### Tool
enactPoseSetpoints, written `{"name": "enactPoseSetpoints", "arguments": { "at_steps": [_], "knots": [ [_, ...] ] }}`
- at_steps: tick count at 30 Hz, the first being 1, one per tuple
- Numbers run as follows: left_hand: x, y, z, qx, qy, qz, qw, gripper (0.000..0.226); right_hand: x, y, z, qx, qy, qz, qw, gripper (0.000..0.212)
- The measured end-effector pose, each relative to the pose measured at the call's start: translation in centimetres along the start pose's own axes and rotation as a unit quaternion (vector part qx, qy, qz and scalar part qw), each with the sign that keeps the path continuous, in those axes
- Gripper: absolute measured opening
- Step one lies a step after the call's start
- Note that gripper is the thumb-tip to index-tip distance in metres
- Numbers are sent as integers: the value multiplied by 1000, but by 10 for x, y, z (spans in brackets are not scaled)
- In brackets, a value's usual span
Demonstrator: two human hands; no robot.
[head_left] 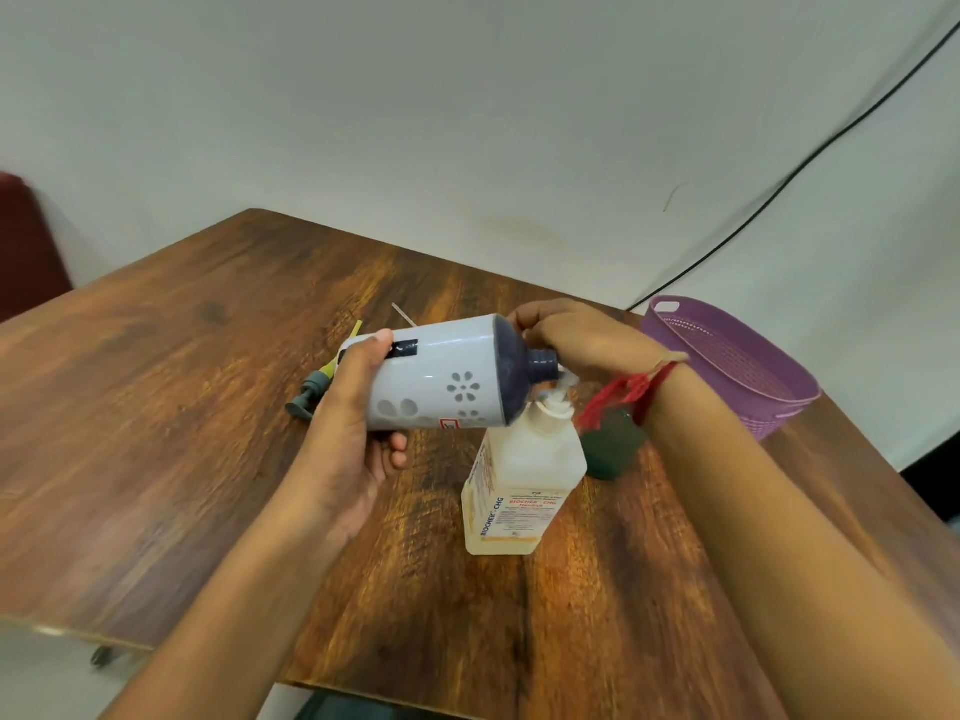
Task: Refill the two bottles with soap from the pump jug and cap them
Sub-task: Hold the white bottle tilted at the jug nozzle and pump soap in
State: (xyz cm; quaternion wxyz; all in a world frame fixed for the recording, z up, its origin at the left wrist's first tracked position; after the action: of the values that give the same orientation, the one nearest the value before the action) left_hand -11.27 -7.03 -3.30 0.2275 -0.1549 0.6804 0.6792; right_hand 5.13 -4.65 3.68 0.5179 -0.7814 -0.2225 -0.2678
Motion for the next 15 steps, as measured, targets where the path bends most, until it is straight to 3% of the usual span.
{"name": "enactPoseSetpoints", "arguments": {
  "at_steps": [6,10,15],
  "knots": [
    [0,1,0,5,-9,20,1000,31,4,7,-6,19,50,12,998,36],
    [-2,5,2,1,-19,12,1000,35,2,-2,-1,6,0,-31,999,32],
    [1,-4,1,9,-10,14,1000,33,-5,8,-4,-4,-2,94,996,32]
  ]
}}
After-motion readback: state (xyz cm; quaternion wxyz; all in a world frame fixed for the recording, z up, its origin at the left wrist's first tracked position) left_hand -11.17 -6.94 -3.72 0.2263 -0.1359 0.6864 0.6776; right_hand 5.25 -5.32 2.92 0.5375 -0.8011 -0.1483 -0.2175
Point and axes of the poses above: each hand's wrist, its own z-axis towards the middle knuckle, its own x-axis out of the back of the hand, y = z × x, the point moved 10 cm from there along z, towards the middle knuckle, and after that the axes turned 12 degrees about -x, right-handed, at the moved point
